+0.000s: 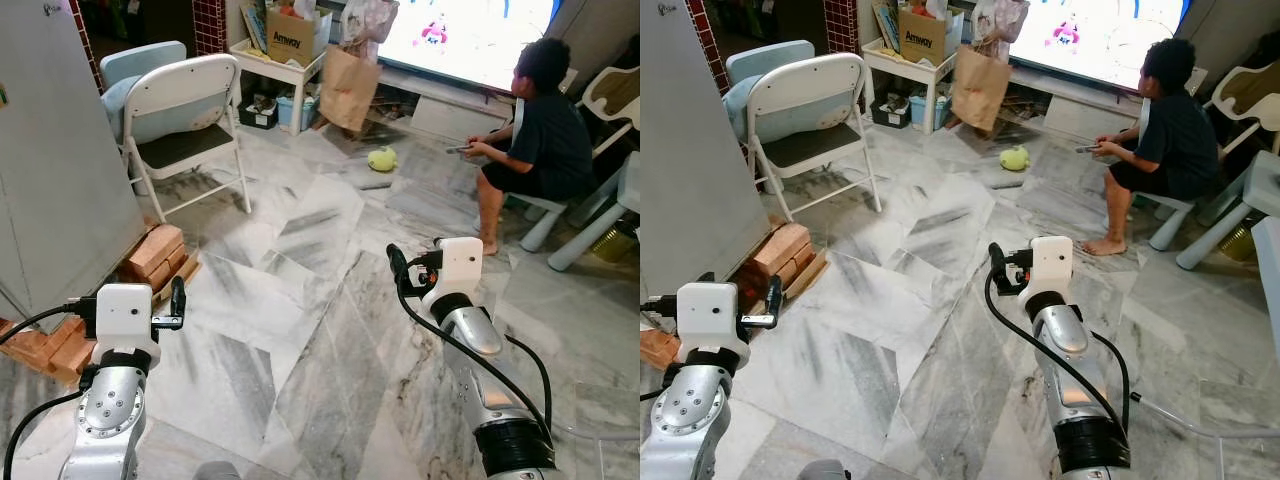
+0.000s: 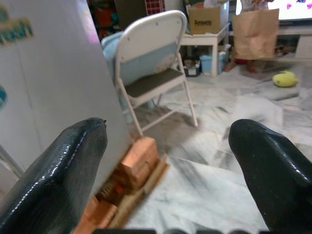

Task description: Restocking fridge

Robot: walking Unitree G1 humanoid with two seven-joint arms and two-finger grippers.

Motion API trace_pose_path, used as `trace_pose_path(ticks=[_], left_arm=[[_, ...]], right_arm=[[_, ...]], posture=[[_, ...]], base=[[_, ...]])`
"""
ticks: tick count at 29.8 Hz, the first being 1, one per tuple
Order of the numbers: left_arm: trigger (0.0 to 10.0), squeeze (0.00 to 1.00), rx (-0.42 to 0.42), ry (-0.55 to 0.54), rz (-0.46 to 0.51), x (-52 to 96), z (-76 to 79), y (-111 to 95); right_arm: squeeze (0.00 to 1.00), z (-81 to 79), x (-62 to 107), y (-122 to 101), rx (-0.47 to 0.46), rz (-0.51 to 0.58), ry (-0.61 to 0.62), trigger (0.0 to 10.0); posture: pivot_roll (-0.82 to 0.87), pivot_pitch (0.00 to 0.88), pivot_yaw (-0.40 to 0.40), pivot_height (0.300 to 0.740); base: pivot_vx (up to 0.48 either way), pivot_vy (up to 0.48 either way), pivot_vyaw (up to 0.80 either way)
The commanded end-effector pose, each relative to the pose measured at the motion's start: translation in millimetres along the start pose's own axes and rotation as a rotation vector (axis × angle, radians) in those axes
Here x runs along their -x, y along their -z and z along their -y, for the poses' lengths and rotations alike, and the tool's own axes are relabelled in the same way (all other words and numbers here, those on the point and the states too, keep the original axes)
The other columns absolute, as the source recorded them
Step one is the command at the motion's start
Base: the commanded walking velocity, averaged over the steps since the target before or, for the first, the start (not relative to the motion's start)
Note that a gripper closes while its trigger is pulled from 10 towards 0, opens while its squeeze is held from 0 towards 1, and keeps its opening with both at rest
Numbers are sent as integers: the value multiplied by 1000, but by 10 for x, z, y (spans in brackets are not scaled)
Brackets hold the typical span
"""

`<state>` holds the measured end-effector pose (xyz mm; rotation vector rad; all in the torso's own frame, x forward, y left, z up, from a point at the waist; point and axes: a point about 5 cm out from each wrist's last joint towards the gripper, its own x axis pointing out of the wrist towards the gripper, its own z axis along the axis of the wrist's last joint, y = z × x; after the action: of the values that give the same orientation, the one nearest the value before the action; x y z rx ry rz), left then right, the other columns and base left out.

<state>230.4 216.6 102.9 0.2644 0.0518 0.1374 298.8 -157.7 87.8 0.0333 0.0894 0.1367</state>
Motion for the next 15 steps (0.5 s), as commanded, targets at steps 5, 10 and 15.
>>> trace_pose_path(ticks=[5, 10, 15], left_arm=[[10000, 0, -42, 113, 30, -193, 94, -135], [10000, 0, -68, 175, 66, -336, 167, -260], [10000, 0, -82, 167, 80, -335, 153, -301]], right_arm=[[0, 138, 144, 64, -19, 12, 112, 10000], [0, 135, 214, 153, -14, 5, 145, 10000], [0, 67, 174, 164, 21, -4, 108, 10000]], posture=[[102, 0, 20, 740], [80, 1, 76, 740], [98, 6, 49, 740]], base=[[0, 0, 0], [0, 0, 0], [0, 0, 0]])
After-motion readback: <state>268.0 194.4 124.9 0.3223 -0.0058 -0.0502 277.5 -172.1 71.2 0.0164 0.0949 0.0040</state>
